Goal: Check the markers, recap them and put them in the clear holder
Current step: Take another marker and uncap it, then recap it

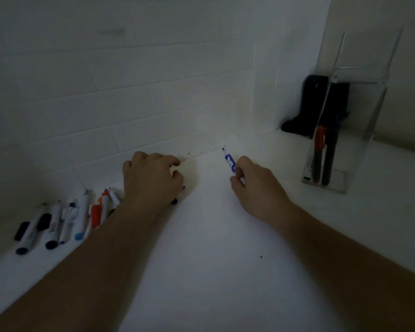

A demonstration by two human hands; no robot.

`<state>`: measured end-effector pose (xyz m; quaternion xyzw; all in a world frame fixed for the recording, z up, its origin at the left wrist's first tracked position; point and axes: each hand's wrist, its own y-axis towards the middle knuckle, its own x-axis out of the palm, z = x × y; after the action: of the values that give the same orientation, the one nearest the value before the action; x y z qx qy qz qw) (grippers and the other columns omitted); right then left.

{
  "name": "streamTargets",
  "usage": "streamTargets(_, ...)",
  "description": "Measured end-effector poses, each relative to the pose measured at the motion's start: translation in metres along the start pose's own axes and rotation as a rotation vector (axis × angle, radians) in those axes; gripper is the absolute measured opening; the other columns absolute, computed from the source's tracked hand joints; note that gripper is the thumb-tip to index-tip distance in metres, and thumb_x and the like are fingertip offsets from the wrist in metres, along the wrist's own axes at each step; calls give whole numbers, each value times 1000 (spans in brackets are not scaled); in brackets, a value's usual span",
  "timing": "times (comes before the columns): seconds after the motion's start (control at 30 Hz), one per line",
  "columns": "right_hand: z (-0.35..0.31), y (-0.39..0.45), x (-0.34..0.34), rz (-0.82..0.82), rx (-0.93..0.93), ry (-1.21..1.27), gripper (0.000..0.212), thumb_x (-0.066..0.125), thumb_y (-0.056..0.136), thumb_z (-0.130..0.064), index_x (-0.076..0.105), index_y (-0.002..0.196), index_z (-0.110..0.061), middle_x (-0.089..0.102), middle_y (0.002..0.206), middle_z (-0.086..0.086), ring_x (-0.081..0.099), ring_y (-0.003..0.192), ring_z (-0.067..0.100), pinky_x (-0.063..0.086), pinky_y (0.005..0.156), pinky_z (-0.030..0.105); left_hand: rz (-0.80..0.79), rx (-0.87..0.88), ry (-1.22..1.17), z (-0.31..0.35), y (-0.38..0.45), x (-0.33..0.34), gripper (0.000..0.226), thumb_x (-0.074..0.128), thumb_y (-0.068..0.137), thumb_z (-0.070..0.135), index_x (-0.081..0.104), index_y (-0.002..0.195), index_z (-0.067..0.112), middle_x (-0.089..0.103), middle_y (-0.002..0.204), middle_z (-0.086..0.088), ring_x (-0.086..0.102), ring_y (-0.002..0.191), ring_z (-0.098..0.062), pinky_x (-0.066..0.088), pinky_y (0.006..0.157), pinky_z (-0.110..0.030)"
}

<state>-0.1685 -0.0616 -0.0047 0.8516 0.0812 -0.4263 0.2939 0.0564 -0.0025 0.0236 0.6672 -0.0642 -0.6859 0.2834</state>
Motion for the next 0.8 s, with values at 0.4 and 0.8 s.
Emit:
streamTargets(0.4, 9, 3, -4, -43, 38, 204, 15, 56, 94, -27, 43, 87, -23, 52, 70, -5, 47, 59, 12, 34, 54, 32, -560, -25, 137, 22, 46, -2, 51, 56, 80, 42, 52, 131, 49, 55, 134, 4, 37, 125, -30, 25, 102, -48)
streamTargets(0.8, 8, 6, 5, -2, -52, 185, 51, 45, 100, -9, 43, 146, -32, 58, 106, 1, 57, 91, 21, 52, 83, 42, -8, 106, -486, 15, 0, -6, 13, 66, 92, 31, 72, 103, 34, 65, 95, 13, 62, 76, -10, 50, 76, -28)
